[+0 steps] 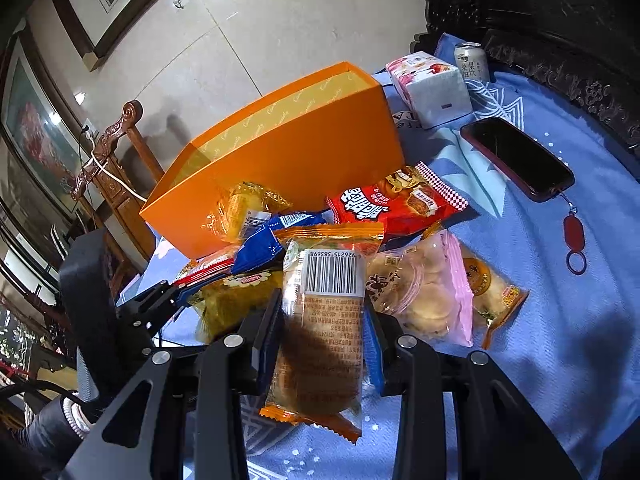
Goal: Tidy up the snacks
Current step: 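Grasp the yellow clear cake bag with the left gripper while the right holds the bread-stick bag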
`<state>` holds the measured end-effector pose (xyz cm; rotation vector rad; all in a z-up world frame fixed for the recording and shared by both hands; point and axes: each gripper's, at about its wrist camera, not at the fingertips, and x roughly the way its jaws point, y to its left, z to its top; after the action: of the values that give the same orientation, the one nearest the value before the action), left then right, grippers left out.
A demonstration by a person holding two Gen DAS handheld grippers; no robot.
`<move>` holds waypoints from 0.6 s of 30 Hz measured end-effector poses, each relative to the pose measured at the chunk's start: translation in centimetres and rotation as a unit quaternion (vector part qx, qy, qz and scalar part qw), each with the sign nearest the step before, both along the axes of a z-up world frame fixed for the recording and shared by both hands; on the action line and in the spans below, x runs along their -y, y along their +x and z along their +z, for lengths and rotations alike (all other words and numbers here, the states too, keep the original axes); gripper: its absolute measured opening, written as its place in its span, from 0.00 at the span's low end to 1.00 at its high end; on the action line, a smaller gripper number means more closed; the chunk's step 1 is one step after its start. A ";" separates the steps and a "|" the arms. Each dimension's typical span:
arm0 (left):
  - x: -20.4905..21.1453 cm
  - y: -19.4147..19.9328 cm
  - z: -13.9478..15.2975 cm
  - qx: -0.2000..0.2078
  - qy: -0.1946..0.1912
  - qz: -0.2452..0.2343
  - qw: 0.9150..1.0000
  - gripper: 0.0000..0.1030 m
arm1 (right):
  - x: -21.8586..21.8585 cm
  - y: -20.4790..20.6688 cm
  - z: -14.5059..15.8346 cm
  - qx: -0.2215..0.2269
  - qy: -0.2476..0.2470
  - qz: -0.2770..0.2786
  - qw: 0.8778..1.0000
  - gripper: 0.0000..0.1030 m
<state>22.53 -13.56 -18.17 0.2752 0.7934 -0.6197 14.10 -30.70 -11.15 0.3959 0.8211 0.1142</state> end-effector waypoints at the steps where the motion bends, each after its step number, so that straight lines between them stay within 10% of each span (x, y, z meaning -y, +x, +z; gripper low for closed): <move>1: -0.2 -0.1 0.1 0.001 -0.002 0.001 1.000 0.60 | 0.0 0.0 0.1 0.001 0.001 -0.001 1.000 0.35; 18: -4.0 -3.5 4.3 0.036 -0.052 0.018 0.998 0.48 | -0.9 -1.0 1.9 0.021 -0.014 0.005 1.000 0.35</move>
<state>19.06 -9.51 -13.92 0.1864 0.6931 -0.6115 13.06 -29.84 -9.22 0.3631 0.7829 0.1192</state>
